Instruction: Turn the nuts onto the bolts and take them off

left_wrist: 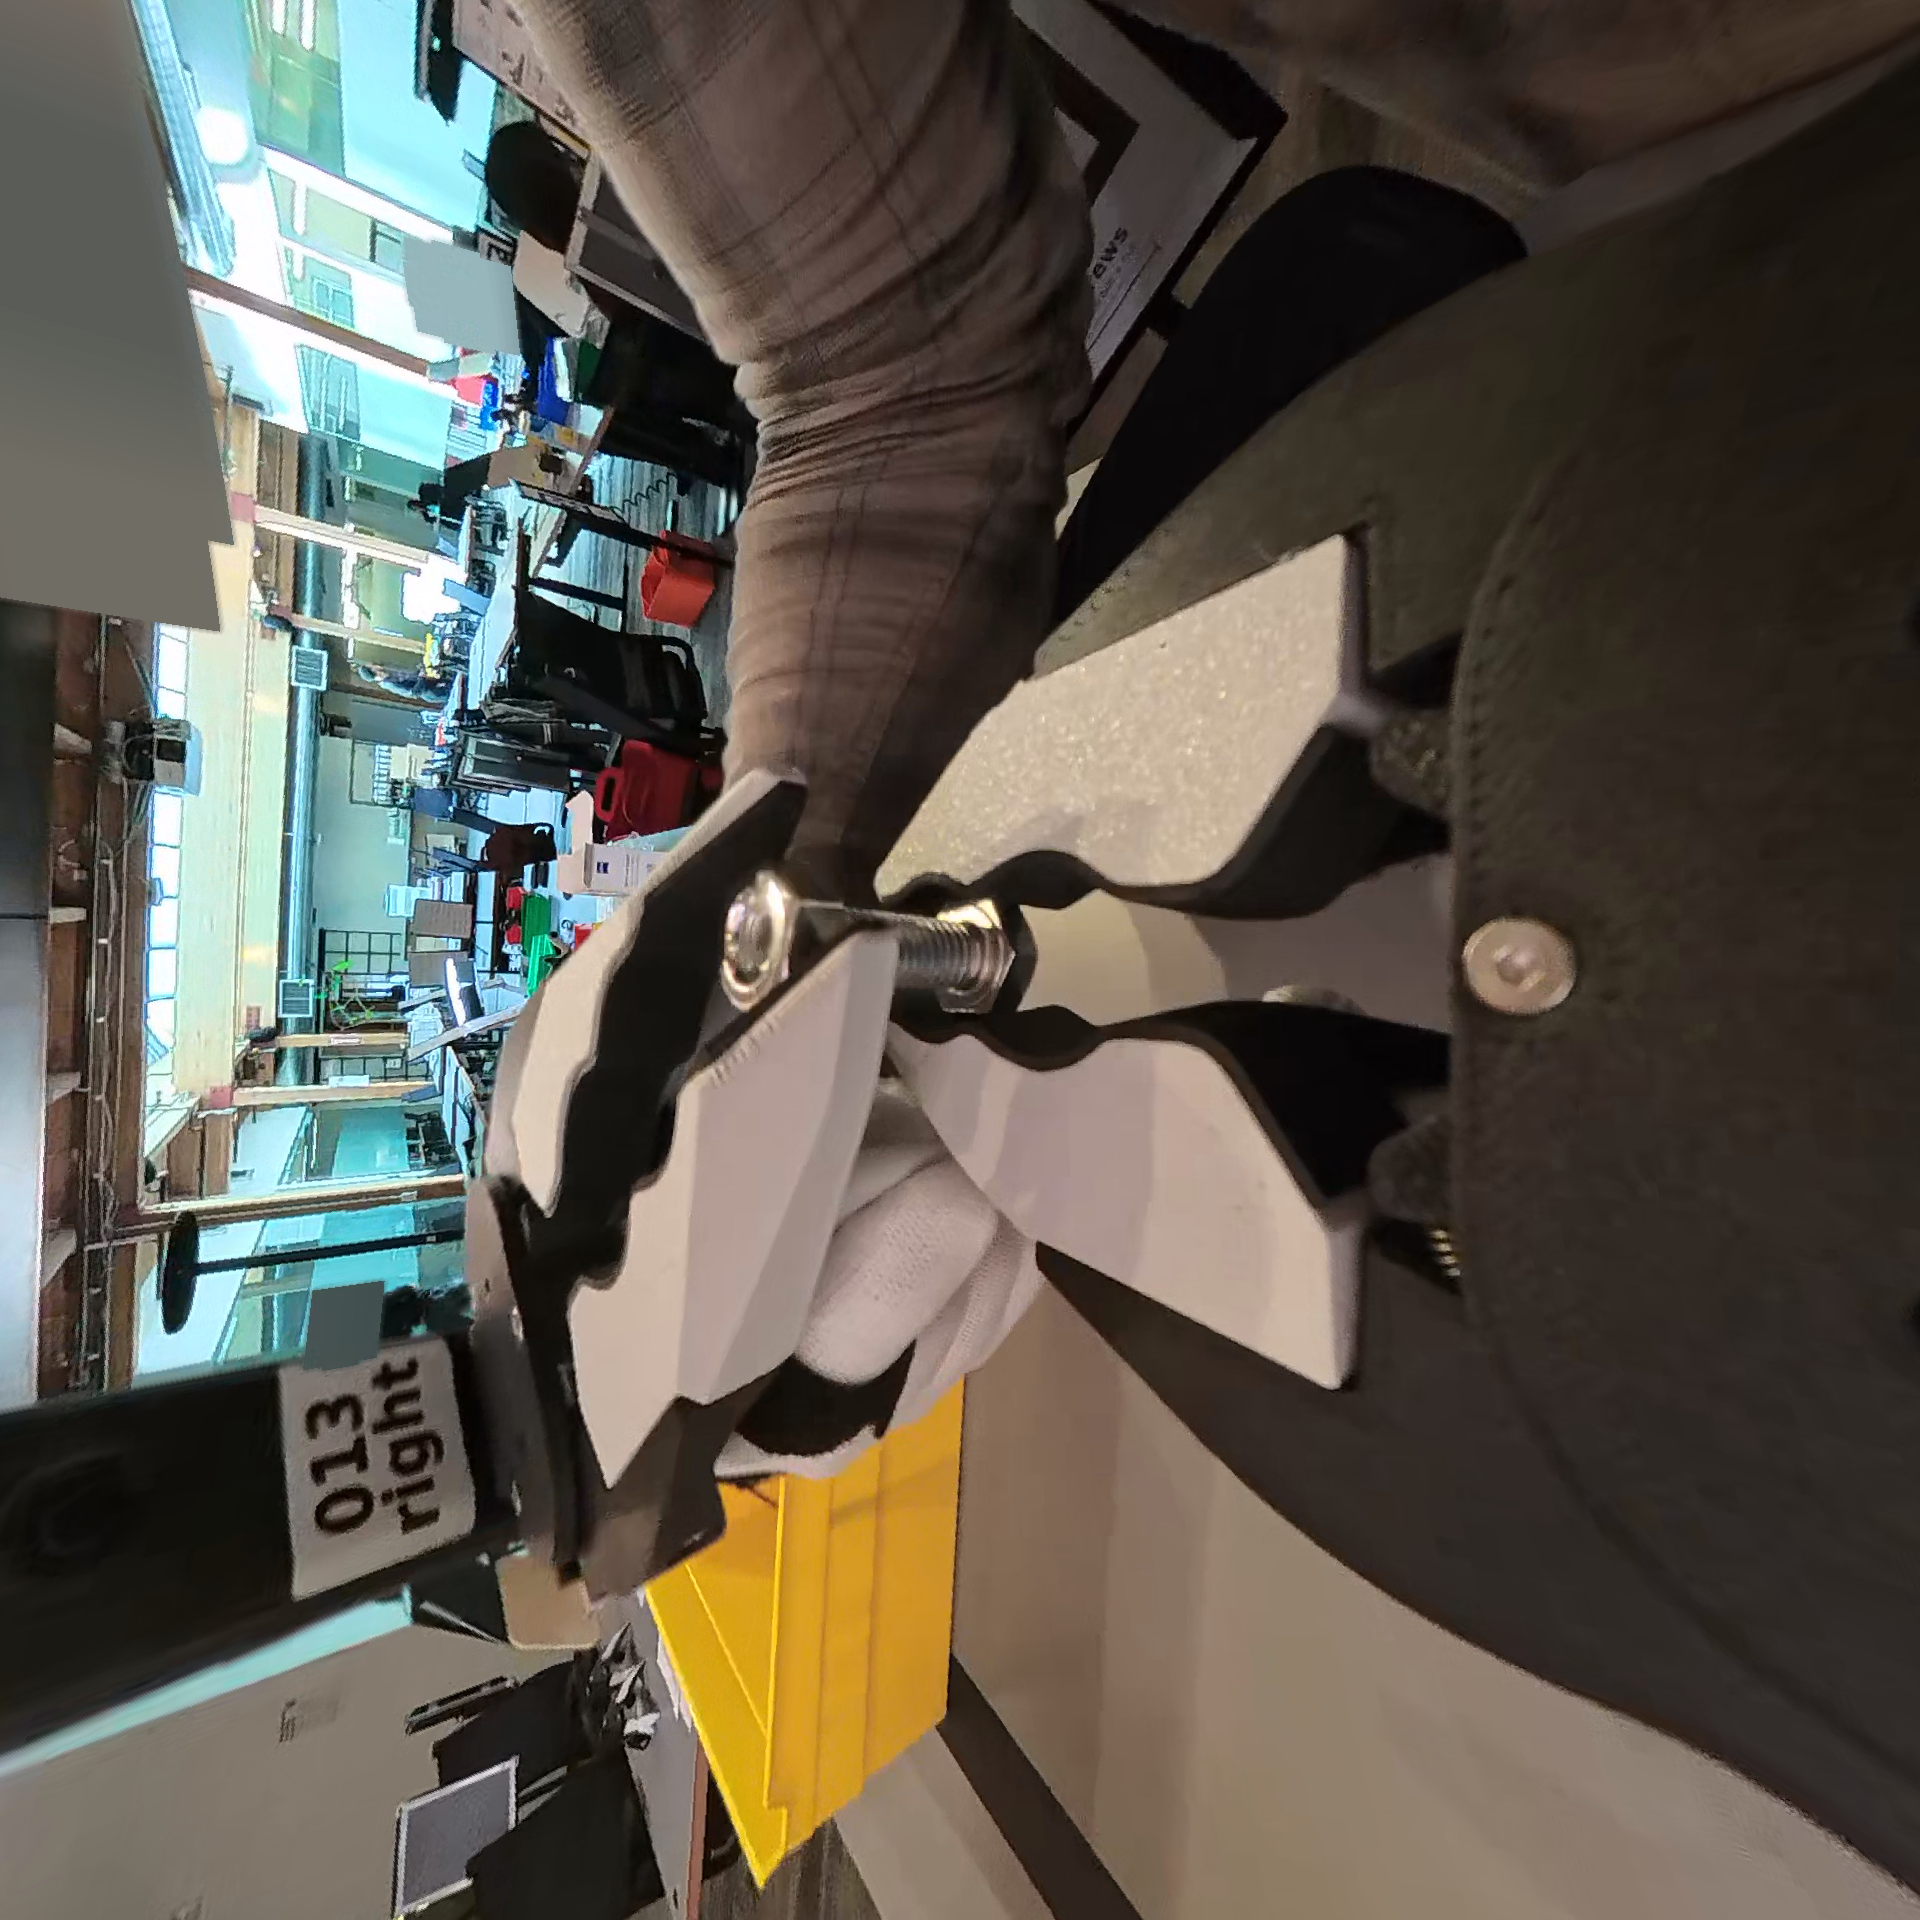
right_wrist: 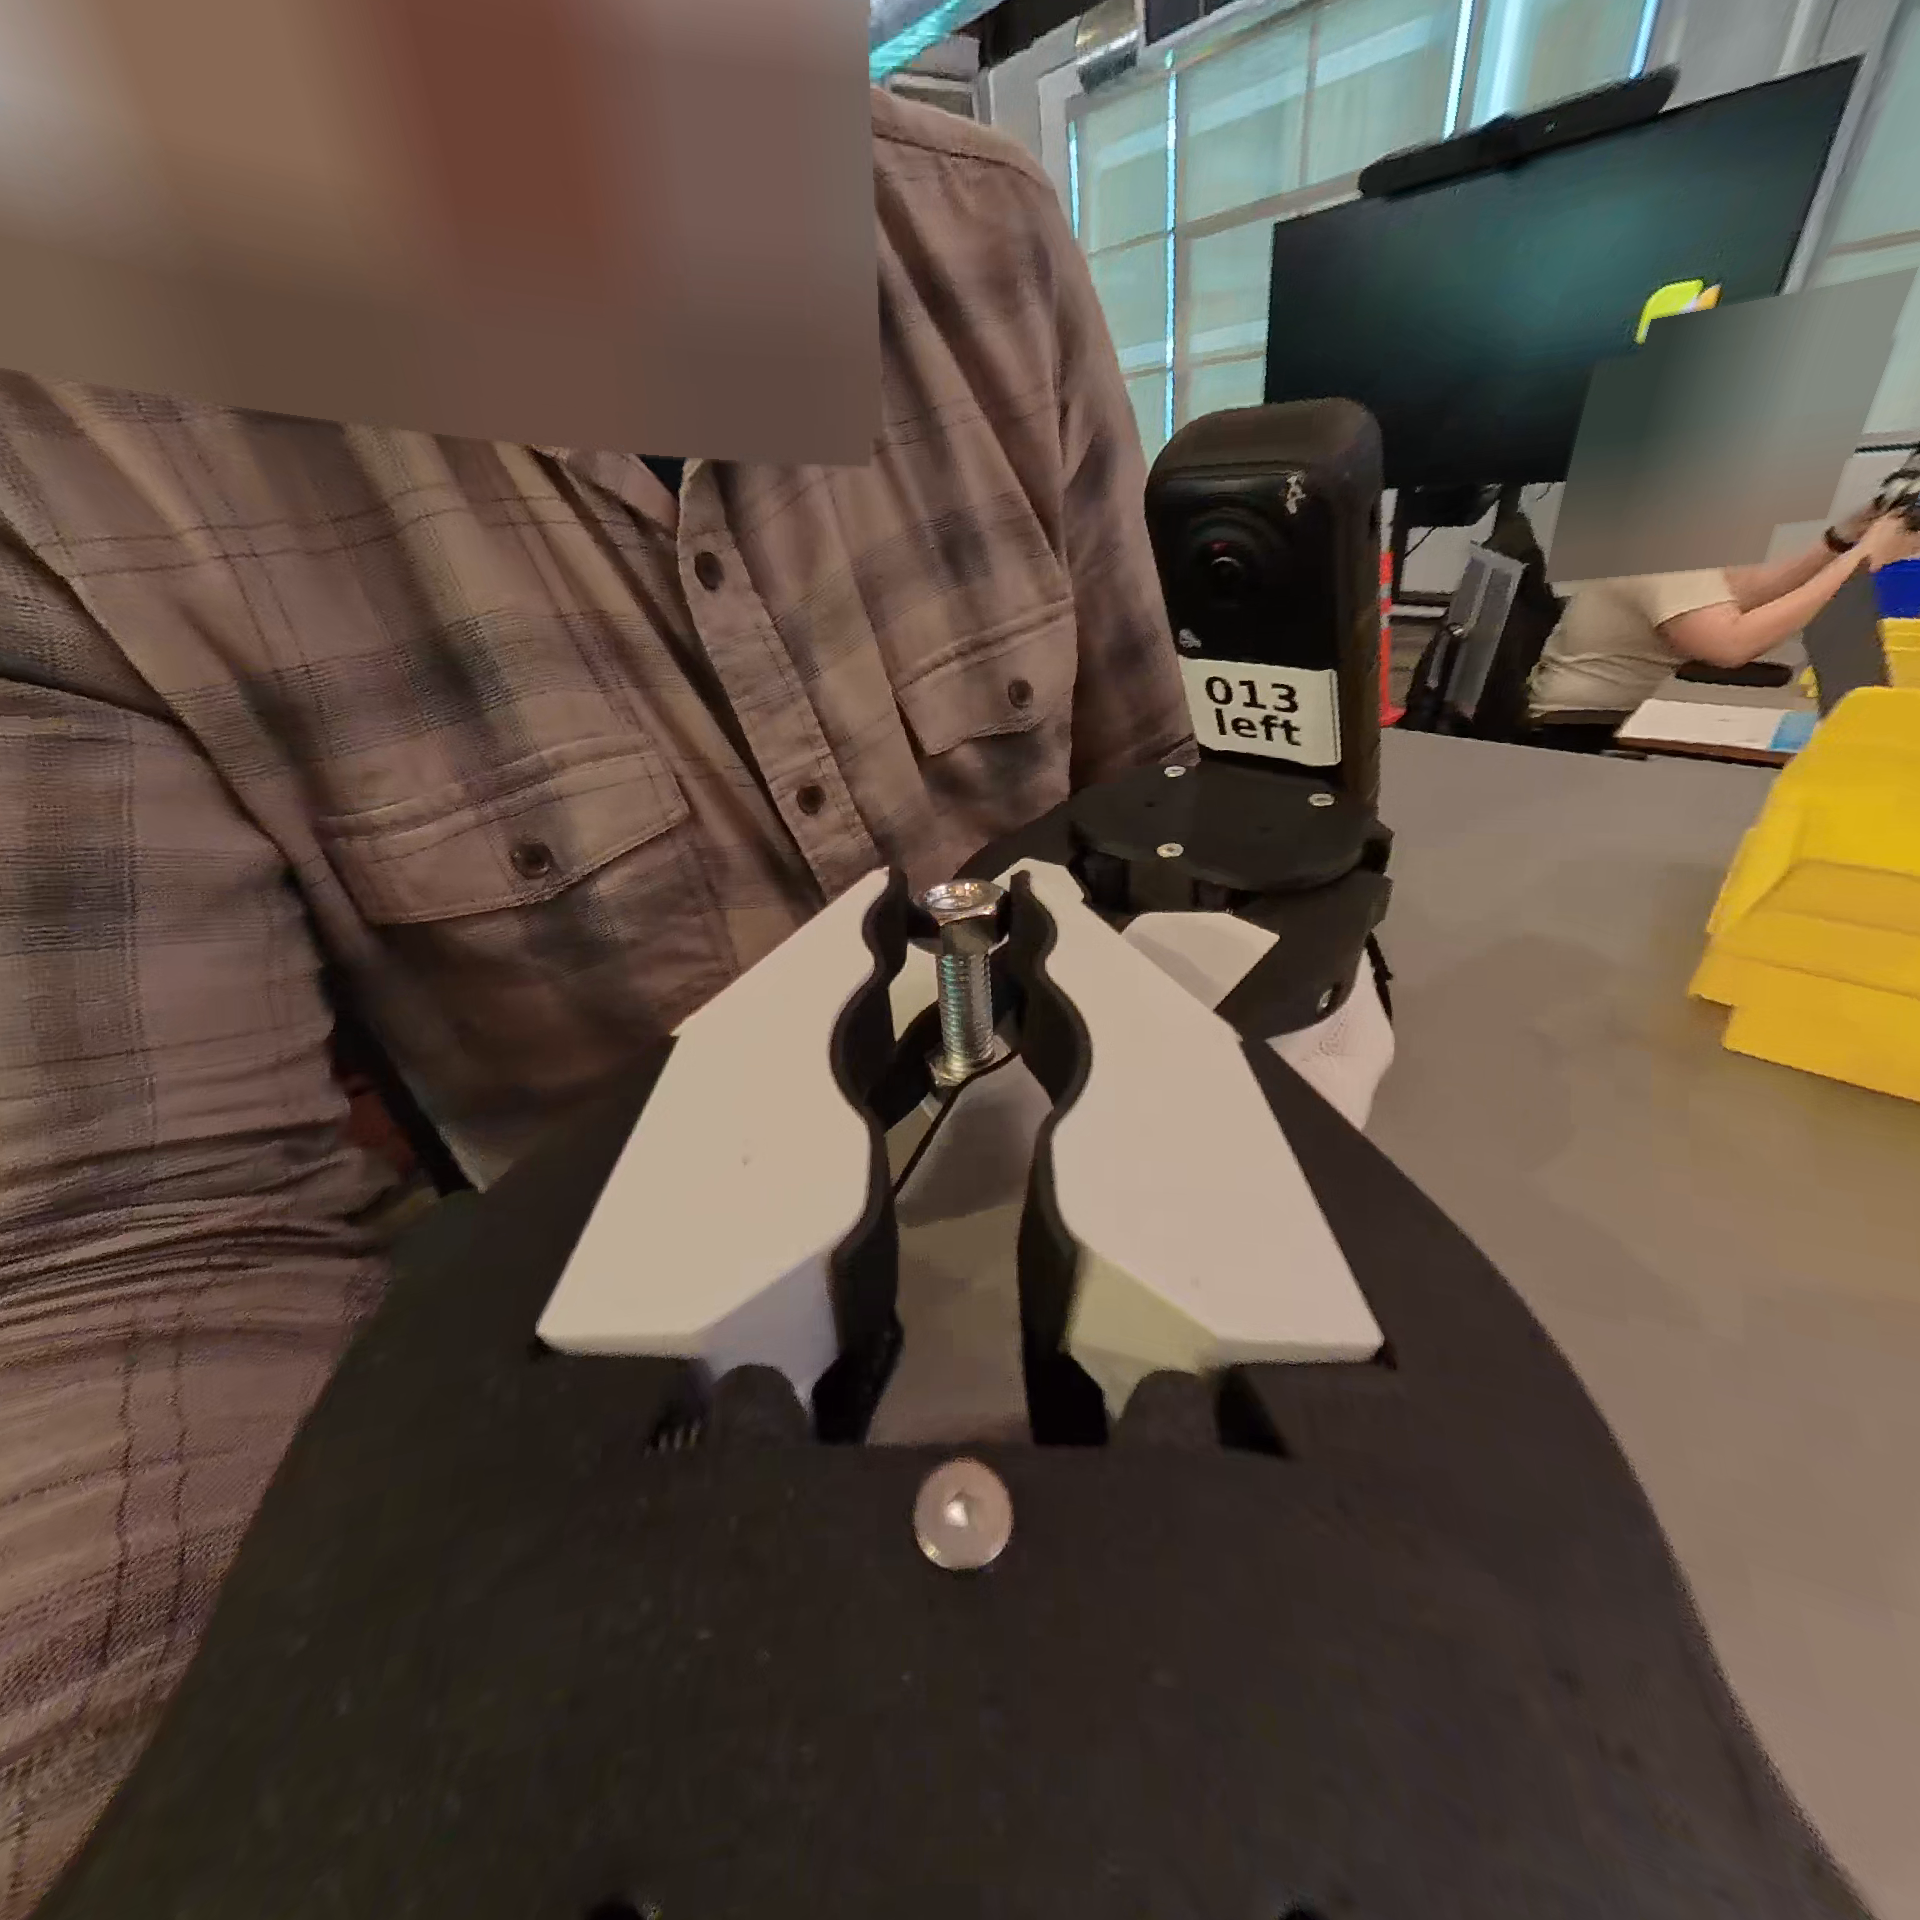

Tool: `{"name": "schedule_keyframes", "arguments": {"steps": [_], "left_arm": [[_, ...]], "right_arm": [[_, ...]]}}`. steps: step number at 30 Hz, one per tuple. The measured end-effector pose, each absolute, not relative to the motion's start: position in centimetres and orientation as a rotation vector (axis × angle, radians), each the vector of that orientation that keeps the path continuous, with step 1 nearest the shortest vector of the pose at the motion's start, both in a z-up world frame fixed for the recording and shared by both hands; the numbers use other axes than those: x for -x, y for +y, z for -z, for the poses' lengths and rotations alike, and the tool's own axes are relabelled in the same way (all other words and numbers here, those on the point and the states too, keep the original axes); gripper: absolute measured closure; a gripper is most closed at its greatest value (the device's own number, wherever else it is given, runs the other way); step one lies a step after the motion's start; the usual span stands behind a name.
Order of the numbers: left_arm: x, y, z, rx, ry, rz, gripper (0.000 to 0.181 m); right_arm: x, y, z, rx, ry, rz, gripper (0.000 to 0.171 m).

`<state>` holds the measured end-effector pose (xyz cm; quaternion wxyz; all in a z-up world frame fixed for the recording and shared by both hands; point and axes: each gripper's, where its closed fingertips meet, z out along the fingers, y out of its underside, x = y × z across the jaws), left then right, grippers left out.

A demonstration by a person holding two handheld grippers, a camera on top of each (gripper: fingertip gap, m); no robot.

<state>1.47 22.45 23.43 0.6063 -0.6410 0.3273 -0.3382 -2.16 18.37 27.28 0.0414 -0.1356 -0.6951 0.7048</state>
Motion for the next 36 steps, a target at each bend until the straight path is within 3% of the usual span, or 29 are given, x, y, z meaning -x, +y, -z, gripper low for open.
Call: {"name": "schedule_keyframes", "arguments": {"steps": [3, 6, 9, 16, 21, 36], "left_arm": [[-0.3, 23.4, -23.3, 1.509, 0.709, 0.759, 0.166], [0.6, 24.3, -23.0, 1.533, 0.672, 0.719, 0.165], [1.3, 25.0, -22.6, 1.558, 0.655, 0.632, 0.166], [1.7, 25.7, -21.9, 1.598, 0.629, 0.525, 0.166], [2.1, 25.8, -22.3, 1.594, 0.612, 0.524, 0.166], [1.3, 24.8, -23.0, 1.545, 0.660, 0.619, 0.166]], "right_arm": [[3.4, 19.3, -27.6, 0.517, -1.991, -2.074, 0.152], [5.3, 20.7, -27.5, 0.744, -1.832, -1.824, 0.117], [6.4, 21.9, -26.7, 0.965, -1.688, -1.521, 0.112], [7.2, 22.9, -25.9, 1.243, -1.287, -1.105, 0.121], [6.8, 23.7, -26.7, 1.270, -1.063, -1.010, 0.155], [6.0, 22.7, -27.4, 1.164, -1.173, -1.244, 0.155]]}}
